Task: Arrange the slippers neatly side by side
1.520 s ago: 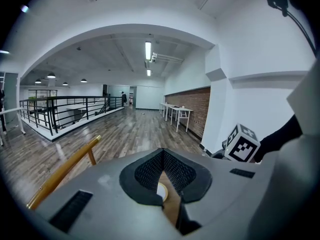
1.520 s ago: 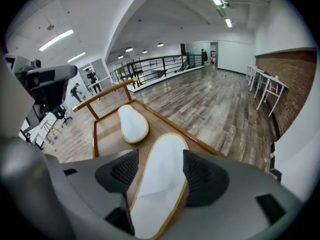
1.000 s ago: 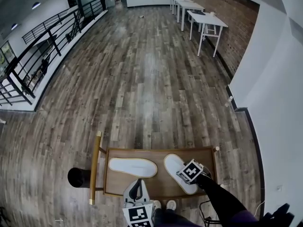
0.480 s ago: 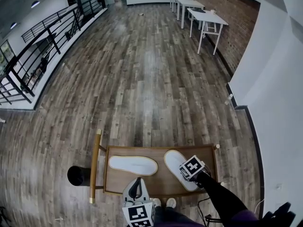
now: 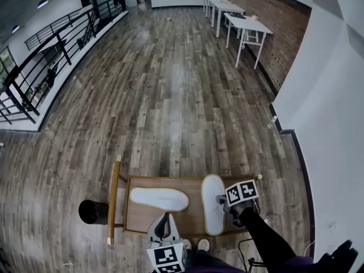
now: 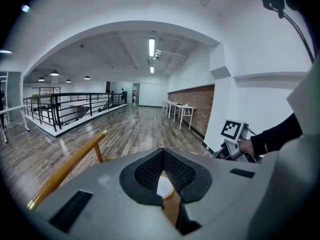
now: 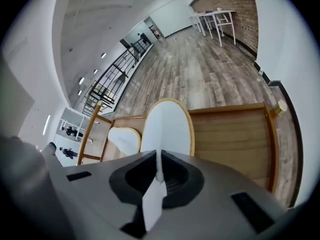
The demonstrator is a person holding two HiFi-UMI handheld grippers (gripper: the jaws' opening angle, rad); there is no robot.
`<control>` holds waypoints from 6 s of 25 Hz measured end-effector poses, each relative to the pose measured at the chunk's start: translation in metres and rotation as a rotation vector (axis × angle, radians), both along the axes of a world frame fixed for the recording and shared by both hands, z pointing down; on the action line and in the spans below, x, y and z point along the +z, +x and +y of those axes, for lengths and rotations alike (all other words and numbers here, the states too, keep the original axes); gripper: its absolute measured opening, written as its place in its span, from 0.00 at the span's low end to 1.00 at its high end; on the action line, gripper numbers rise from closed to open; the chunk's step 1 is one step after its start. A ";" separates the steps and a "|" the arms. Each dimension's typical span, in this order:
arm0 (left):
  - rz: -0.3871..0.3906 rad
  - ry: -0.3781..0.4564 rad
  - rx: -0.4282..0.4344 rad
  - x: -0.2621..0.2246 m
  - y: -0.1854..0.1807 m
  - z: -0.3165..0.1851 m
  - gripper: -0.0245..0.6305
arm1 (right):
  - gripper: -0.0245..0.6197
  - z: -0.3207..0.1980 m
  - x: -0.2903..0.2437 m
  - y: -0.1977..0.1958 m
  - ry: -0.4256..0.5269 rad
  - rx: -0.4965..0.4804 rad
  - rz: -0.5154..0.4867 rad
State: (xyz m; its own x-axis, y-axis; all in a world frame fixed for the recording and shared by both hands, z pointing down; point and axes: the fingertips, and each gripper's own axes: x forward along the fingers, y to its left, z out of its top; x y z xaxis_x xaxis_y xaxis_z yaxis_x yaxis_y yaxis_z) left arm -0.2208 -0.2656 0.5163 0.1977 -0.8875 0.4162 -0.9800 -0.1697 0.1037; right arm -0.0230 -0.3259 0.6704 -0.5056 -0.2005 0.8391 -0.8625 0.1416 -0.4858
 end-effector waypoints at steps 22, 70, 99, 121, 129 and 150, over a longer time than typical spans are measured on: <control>-0.023 -0.016 -0.012 0.005 -0.019 0.002 0.04 | 0.06 0.007 0.060 0.002 -0.056 -0.022 0.108; 0.013 -0.026 -0.053 0.017 -0.028 0.011 0.04 | 0.25 0.003 -0.031 -0.204 0.670 -0.940 0.073; 0.006 -0.059 -0.171 0.027 -0.081 0.021 0.04 | 0.06 0.000 0.064 -0.233 0.491 -1.257 0.343; 0.030 -0.030 -0.136 0.022 -0.059 0.032 0.04 | 0.06 0.051 -0.023 -0.198 1.055 -2.199 0.423; 0.027 -0.032 -0.156 0.021 -0.066 0.037 0.04 | 0.06 0.059 0.014 -0.181 1.219 -2.519 0.484; 0.053 -0.056 -0.032 0.040 -0.047 0.011 0.04 | 0.07 0.008 -0.050 -0.190 1.167 -1.607 0.358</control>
